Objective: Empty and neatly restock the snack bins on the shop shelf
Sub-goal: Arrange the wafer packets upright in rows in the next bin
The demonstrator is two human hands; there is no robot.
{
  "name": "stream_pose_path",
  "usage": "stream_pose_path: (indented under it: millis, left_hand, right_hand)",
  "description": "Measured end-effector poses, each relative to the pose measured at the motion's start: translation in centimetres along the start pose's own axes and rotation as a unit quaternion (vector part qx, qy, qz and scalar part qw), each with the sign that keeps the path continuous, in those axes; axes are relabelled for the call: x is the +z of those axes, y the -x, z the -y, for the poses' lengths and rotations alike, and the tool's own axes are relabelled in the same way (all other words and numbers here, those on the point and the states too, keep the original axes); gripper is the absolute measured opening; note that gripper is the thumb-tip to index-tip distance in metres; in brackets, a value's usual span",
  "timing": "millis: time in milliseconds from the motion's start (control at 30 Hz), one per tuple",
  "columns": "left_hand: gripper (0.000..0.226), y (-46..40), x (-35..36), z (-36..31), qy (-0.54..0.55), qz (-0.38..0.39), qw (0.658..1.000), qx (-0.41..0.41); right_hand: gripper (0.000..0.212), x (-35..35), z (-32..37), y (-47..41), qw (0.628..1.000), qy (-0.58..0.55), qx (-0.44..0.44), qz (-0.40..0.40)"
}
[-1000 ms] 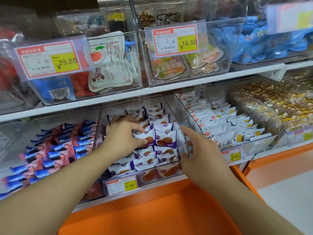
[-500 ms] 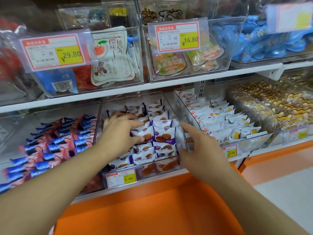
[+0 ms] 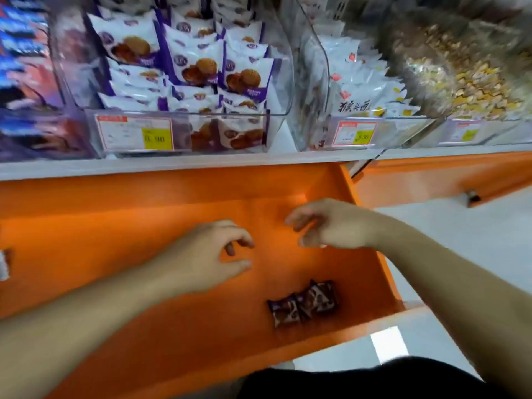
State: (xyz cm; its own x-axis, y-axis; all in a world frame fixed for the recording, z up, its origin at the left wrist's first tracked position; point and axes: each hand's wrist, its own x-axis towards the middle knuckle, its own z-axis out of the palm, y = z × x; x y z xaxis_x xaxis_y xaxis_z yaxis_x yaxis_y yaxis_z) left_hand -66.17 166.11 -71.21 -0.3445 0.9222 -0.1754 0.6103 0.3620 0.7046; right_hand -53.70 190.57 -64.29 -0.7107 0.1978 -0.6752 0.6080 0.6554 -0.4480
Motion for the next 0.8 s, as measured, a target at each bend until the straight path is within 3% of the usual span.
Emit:
stream_pose_path:
  millis: [133,300,367,467,700,800]
  left_hand:
    - [0.032,-1.9,7.8,3.2,0.001,0.102,0.995,-0.023]
    - [0.049,-4.0,13.9,4.8,-0.039,0.196,0.98,-0.021]
    - [0.055,-5.2,15.9,5.1,-0.035,0.216,0.976,-0.006]
    - [0.064,-7.0,18.7,5.3,-0.027,0.232,0.972,-0.021]
    - [0.035,-7.9,21.2,4.1,-0.063,0.244,0.967,-0.046]
    - [0.022,-7.2,20.2,4.6,-0.014,0.243,0.966,-0.083]
  right_hand:
    - [0.067,6.4,-8.0,-5.3,0.964,0.212,0.066,0.146]
    - [0.072,10.8,-14.2,-9.5,0.905,0.353,0.064,0.228]
    - [0.068,11.2,-14.8,-9.7,0.904,0.347,0.066,0.24]
    - [0.043,11.9,-15.7,-9.9,0.915,0.331,0.065,0.221]
    - [0.024,11.5,-15.6,-10.3,0.938,0.276,0.054,0.201]
    - [0.02,10.8,-15.2,-10.0,0.953,0.243,0.07,0.169]
